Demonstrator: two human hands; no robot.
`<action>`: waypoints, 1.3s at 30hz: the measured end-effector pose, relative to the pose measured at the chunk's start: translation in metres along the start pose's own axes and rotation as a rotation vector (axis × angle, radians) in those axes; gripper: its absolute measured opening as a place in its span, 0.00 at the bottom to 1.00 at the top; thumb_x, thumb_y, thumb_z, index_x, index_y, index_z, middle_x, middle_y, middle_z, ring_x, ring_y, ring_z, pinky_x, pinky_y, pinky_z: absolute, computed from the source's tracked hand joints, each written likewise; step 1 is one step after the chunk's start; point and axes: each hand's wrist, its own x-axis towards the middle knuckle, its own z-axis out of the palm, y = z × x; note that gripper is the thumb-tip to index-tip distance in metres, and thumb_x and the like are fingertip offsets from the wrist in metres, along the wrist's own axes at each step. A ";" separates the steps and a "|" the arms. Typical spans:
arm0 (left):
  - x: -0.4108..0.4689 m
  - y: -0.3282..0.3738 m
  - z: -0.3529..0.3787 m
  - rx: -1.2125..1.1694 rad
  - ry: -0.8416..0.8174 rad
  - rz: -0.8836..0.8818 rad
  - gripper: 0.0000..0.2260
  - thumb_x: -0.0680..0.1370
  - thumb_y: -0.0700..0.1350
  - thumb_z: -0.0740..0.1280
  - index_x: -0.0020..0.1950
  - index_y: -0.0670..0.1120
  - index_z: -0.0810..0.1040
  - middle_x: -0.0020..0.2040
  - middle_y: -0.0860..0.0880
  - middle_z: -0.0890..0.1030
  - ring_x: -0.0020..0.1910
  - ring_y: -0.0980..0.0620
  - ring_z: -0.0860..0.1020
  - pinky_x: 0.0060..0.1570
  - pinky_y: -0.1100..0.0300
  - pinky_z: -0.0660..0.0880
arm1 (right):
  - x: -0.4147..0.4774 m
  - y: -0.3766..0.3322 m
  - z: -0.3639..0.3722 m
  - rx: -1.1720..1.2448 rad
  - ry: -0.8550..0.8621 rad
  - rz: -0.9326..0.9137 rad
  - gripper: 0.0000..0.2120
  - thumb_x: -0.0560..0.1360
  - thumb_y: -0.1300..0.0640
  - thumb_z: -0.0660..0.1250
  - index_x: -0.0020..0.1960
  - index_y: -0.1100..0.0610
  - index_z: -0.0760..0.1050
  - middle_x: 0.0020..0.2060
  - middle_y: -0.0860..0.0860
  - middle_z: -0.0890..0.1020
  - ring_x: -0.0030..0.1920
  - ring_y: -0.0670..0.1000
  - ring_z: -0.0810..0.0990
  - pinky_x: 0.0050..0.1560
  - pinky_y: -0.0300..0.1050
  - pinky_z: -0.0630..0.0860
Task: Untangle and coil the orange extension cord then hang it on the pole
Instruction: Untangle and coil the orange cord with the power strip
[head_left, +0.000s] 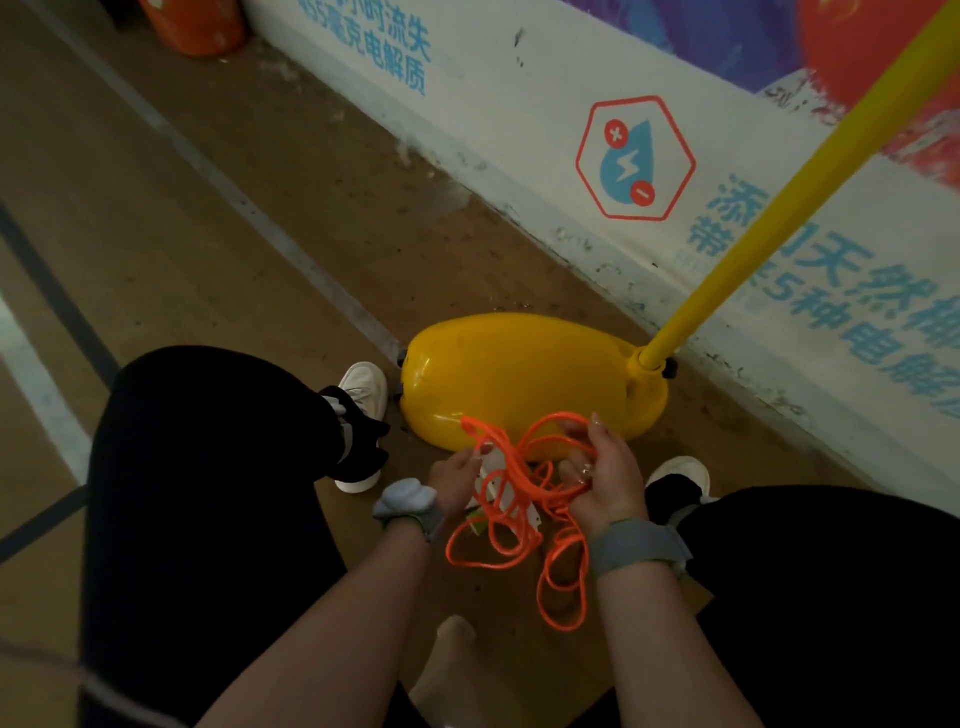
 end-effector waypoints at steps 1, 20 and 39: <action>0.001 -0.001 0.000 -0.120 0.008 -0.048 0.20 0.81 0.54 0.56 0.67 0.46 0.74 0.65 0.43 0.75 0.65 0.43 0.72 0.56 0.59 0.69 | 0.000 0.000 0.000 0.107 -0.016 0.038 0.14 0.82 0.54 0.56 0.41 0.60 0.71 0.24 0.49 0.75 0.17 0.42 0.60 0.18 0.34 0.58; -0.008 0.002 0.011 -0.562 -0.191 -0.188 0.13 0.79 0.48 0.60 0.62 0.55 0.76 0.47 0.45 0.77 0.45 0.49 0.77 0.40 0.60 0.72 | 0.012 0.024 -0.018 -0.323 0.327 0.167 0.09 0.79 0.67 0.54 0.43 0.63 0.70 0.36 0.58 0.73 0.33 0.53 0.74 0.17 0.36 0.70; -0.022 0.008 0.021 0.473 -0.161 0.178 0.23 0.75 0.41 0.67 0.68 0.38 0.64 0.58 0.38 0.79 0.57 0.40 0.78 0.56 0.49 0.75 | 0.014 0.072 -0.014 -1.057 -0.087 0.060 0.09 0.76 0.52 0.66 0.50 0.57 0.76 0.44 0.55 0.79 0.47 0.54 0.79 0.48 0.44 0.75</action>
